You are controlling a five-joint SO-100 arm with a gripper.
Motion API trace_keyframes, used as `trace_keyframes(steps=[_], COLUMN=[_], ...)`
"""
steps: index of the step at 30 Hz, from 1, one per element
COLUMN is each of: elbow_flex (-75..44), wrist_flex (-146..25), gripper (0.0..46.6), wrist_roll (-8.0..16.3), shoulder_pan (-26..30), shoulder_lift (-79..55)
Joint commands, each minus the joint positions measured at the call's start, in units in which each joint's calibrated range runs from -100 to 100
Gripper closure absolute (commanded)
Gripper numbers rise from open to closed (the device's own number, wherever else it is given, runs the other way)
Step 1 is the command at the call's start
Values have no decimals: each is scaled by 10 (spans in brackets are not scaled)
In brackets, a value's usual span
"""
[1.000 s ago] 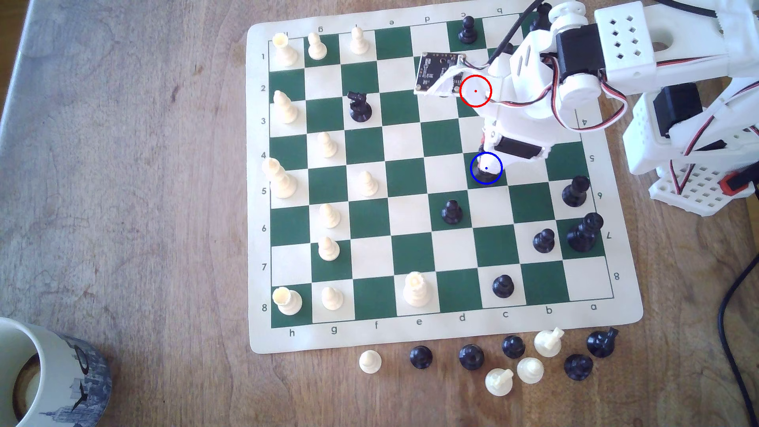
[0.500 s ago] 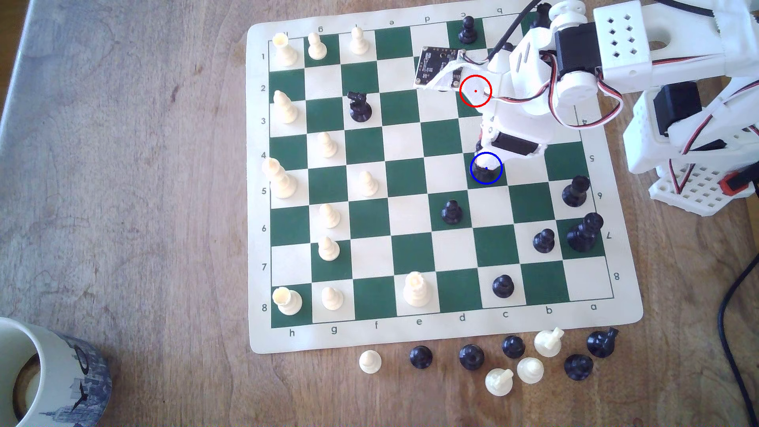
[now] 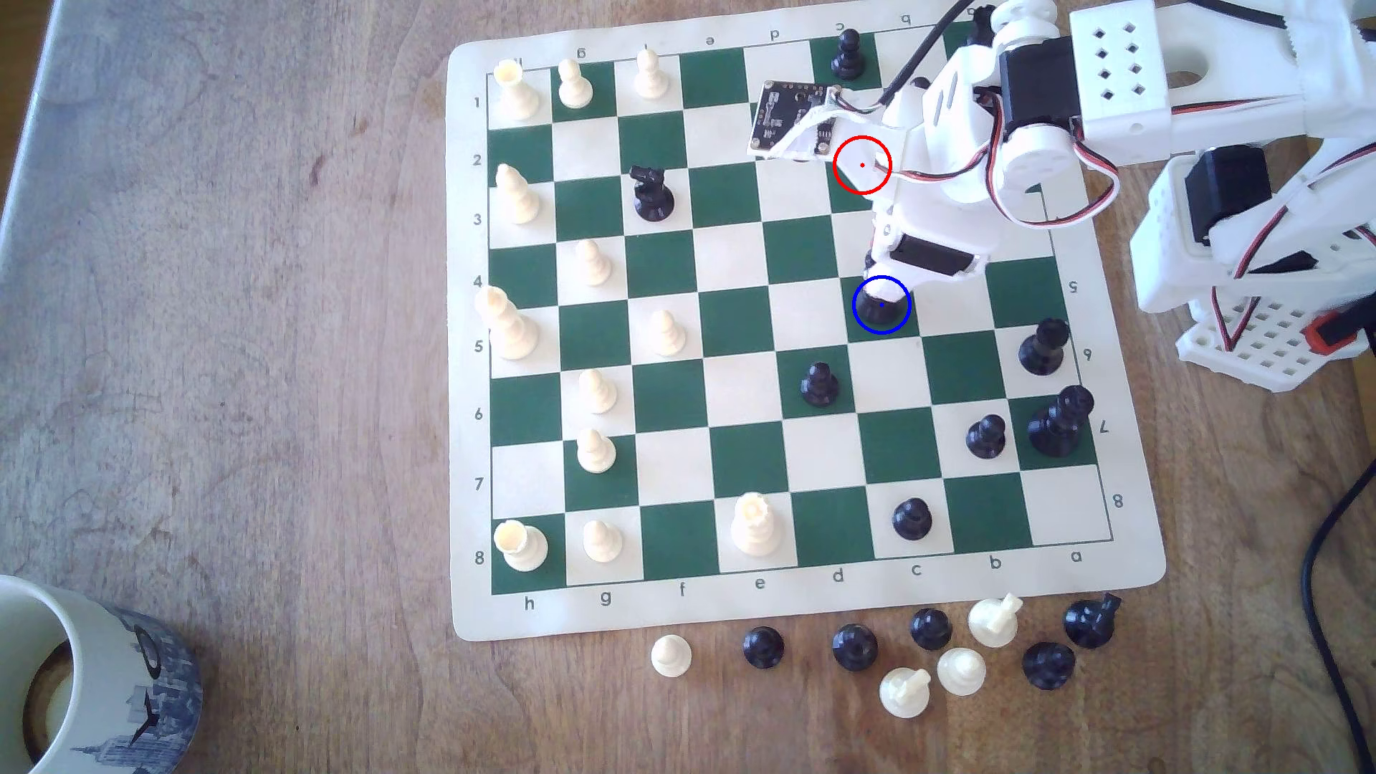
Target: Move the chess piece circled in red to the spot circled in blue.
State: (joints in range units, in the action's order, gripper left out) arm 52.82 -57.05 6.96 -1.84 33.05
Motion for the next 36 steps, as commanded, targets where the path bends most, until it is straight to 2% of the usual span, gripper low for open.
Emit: trace_keyframes(steps=[1, 5, 14, 20, 23, 30, 35, 36], elbow_flex=[-13, -14, -17, 34, 49, 91, 193, 227], wrist_flex=[-2, -8, -96, -104, -91, -37, 79, 153], gripper=[321, 258, 191, 194, 243, 251, 251, 251], wrist_roll=[-1, 1, -2, 0, 1, 1, 4, 18], shoulder_pan=[-1, 3, 12, 16, 10, 6, 13, 18], shoulder_lift=[7, 21, 96, 203, 238, 325, 423, 447])
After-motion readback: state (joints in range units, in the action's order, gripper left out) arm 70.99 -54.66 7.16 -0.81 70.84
